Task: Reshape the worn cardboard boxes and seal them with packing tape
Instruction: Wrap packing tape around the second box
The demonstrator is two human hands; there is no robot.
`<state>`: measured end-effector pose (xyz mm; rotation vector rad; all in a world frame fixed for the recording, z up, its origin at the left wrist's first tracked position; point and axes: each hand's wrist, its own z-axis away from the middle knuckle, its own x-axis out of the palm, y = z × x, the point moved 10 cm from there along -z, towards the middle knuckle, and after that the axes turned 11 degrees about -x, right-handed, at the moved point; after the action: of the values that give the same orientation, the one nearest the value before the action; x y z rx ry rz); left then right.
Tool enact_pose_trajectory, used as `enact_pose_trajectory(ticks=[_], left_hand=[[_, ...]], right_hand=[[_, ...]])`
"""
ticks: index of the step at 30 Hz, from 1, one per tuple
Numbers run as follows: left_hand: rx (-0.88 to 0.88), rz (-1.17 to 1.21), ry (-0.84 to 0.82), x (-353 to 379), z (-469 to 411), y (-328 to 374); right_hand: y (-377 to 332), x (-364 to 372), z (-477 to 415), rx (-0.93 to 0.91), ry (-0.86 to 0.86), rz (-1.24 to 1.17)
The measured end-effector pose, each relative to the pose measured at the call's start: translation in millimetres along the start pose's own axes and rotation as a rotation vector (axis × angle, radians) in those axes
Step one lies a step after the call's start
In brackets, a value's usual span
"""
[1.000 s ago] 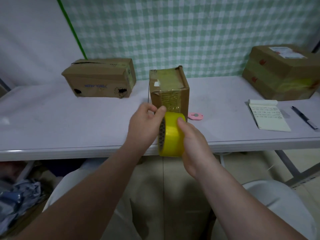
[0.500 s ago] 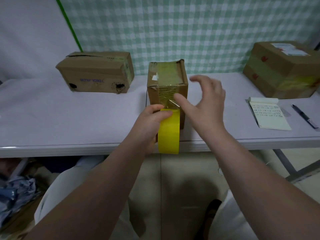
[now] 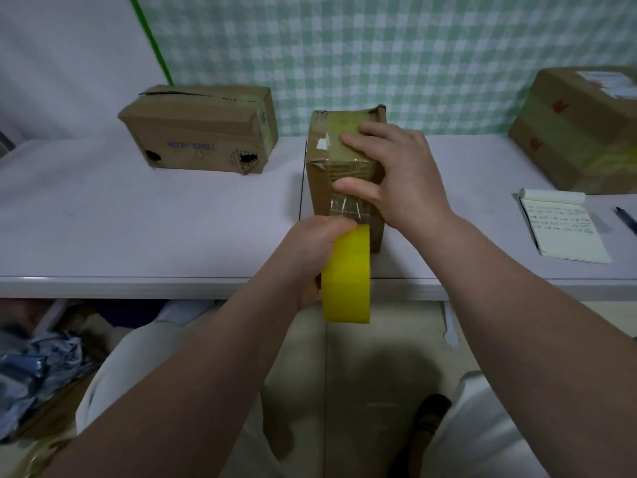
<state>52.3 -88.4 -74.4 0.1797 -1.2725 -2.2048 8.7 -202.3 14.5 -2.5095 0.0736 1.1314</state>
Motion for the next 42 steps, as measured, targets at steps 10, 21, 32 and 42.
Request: enact_pose_trajectory(ticks=[10, 21, 32, 42], left_hand=[[0.055, -0.026, 0.072, -6, -5, 7], [0.024, 0.103, -0.023, -1, -6, 1], [0.061, 0.085, 0.011, -3, -5, 4], [0.1, 0.112, 0.0, -2, -6, 4]], right_hand=[[43, -19, 29, 0.264, 0.354, -0.337], [123, 58, 80, 0.593, -0.309, 0.118], [80, 16, 91, 0.552, 0.042, -0.329], [-16, -31, 52, 0.155, -0.005, -0.091]])
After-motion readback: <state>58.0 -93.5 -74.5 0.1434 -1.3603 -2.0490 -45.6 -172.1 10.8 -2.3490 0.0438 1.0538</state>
